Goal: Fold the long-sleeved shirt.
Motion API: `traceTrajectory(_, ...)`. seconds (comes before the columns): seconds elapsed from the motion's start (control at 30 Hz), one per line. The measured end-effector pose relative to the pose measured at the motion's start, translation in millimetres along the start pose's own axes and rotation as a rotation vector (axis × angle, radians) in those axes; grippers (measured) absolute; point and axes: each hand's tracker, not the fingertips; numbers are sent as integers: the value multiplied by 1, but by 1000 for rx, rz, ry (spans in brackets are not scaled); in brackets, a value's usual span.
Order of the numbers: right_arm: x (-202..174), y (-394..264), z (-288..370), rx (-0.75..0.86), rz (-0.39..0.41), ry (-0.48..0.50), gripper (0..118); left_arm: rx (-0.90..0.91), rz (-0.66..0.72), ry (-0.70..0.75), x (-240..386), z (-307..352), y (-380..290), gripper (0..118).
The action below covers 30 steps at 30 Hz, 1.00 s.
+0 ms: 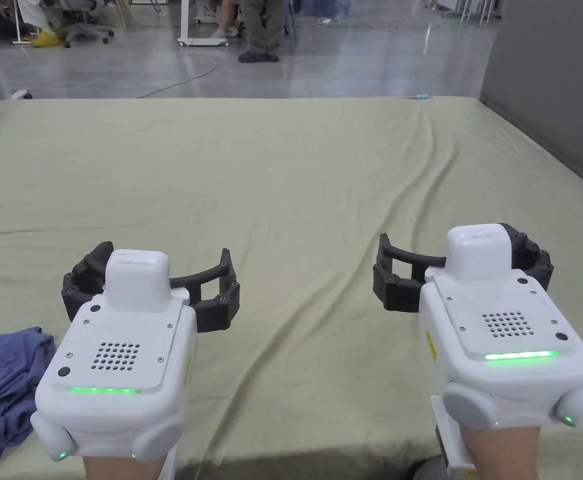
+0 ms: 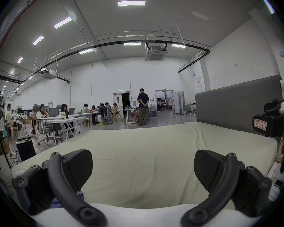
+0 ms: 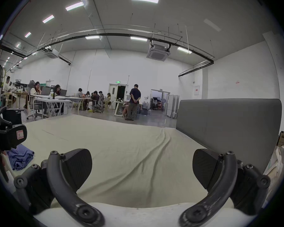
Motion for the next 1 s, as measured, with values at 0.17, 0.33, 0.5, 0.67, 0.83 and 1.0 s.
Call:
traceTrajectory(0.17,4,-1,0,1,-3,-9,118,0,8,1,-5,-3,-3,118)
traceTrajectory(0.33,10,-3,0,3,-2,-20,118,0,16,6,-12,-4,-3,118)
traceTrajectory(0.5,14,-4,-1,4,-16,-25,118,12,-17,11,-13,-4,-6,118)
traceTrajectory(0.67,15,-5,-2,1,-7,-22,118,3,-12,8,-14,-6,-5,118)
traceTrajectory(0.83,14,-5,-3,1,-12,-16,118,3,-10,20,-16,-7,-3,118)
traceTrajectory(1.0,14,-5,-2,7,-16,-21,118,0,22,19,-18,-5,-2,118)
